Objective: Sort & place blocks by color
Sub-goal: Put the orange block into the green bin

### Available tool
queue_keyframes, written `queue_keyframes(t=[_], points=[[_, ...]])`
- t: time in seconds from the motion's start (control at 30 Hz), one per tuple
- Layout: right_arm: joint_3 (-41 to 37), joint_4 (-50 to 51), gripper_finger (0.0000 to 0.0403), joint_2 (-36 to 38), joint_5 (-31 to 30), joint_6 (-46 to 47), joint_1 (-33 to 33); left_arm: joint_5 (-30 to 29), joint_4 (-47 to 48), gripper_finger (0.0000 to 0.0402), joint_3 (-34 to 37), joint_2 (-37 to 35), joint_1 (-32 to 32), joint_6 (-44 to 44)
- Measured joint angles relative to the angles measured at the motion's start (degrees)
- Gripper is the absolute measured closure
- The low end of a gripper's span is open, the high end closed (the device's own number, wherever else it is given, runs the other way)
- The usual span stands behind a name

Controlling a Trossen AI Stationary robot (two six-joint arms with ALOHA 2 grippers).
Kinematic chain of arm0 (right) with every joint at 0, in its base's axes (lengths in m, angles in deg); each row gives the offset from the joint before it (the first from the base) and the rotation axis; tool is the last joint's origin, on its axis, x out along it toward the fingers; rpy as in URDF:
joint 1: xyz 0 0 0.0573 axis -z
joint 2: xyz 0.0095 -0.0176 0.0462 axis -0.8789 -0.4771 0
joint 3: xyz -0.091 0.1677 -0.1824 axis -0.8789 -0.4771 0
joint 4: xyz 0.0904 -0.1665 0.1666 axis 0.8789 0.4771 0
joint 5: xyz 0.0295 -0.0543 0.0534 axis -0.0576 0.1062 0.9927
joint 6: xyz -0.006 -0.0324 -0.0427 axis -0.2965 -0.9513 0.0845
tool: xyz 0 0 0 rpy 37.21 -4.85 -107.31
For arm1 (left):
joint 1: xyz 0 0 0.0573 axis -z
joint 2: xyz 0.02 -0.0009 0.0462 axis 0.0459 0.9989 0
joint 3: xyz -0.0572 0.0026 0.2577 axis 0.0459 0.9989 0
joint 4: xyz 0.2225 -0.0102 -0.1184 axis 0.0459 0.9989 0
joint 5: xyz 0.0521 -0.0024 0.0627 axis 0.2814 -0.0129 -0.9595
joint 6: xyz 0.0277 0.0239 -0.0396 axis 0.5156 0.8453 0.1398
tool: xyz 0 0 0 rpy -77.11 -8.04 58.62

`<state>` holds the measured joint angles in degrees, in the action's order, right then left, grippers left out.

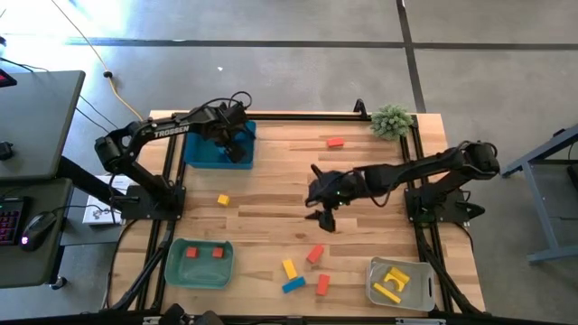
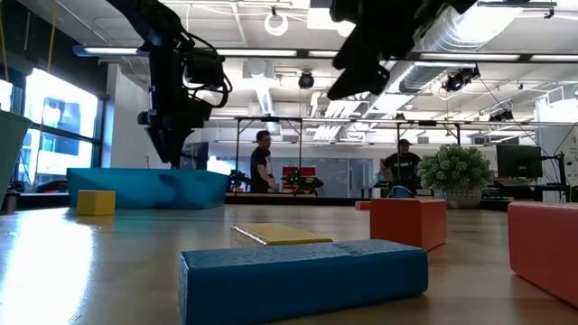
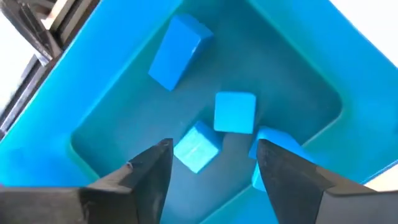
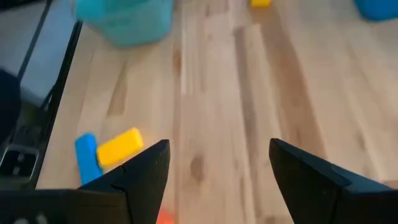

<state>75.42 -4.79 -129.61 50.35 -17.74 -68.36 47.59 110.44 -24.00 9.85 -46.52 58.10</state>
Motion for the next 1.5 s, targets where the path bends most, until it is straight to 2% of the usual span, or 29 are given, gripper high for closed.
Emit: queue_keyframes(t=[0.1, 0.3, 0.4, 0.63, 1.07, 1.5], points=[[0.0, 2.8, 0.0142, 0.0, 0.0, -1.6, -2.0, 2.5, 0.6, 0.0178, 0.0, 0.0, -0.2, 0.0], [0.0, 9.2, 0.0142, 0.0, 0.3, -4.6, -5.2, 12.0, 0.6, 0.0177, 0.0, 0.0, 1.1, -3.4], [0.0, 9.4, 0.0142, 0.0, 0.5, -7.3, -6.6, 13.8, 0.6, 0.0177, 0.0, 0.0, 3.1, -6.0], [0.0, 9.4, 0.0142, -0.9, 1.2, -15.9, -9.9, 13.5, 0.1, 0.0177, 0.0, -1.7, 10.2, -14.2], [-0.1, 5.0, 0.0142, -10.2, 1.8, -32.6, -13.7, 13.5, 0.1, 0.0177, -0.1, -6.9, 27.3, -33.5], [-0.1, 2.7, 0.0142, -16.3, 1.9, -36.7, -13.8, 12.0, 0.1, 0.0177, -0.1, -7.1, 40.1, -47.8]])
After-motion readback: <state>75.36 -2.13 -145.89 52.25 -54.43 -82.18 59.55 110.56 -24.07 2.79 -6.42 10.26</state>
